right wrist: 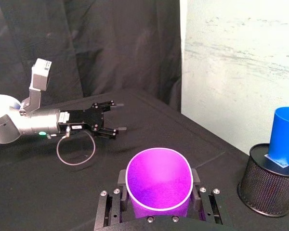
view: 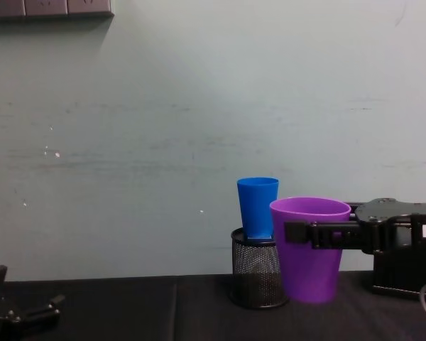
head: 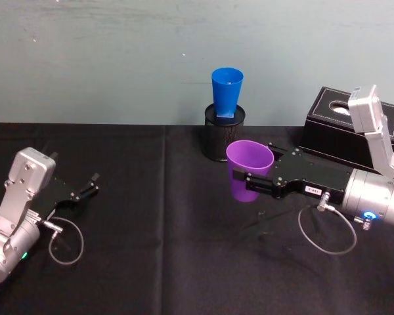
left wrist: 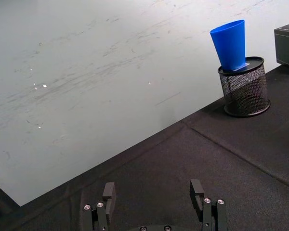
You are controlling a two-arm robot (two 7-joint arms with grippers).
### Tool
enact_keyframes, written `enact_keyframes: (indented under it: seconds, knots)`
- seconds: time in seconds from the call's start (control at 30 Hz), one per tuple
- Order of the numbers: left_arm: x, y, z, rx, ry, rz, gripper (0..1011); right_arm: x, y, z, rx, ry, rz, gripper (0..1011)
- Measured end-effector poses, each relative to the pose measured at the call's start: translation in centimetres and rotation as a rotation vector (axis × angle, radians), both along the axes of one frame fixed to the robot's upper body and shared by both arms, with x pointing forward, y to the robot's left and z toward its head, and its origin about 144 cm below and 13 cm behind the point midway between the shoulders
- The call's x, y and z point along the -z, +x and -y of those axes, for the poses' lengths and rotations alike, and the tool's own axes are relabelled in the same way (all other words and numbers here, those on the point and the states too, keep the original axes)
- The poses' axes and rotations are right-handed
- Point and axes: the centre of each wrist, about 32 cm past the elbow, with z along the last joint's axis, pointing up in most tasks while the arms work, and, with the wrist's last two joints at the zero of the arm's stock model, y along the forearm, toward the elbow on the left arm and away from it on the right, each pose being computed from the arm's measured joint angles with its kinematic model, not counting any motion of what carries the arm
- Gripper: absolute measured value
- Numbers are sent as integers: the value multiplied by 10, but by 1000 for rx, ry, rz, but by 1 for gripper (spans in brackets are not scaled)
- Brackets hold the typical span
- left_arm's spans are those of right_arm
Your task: Pick up one cup with a gripper and tap it against the other cup.
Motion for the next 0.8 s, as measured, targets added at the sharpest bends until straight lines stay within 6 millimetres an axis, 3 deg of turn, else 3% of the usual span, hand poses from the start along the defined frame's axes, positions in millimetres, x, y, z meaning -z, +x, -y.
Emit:
enact_keyframes:
  seconds: [0.8]
  knots:
    - [0,0,0,0,0,0,1011,0,0,0,0,0,0,726]
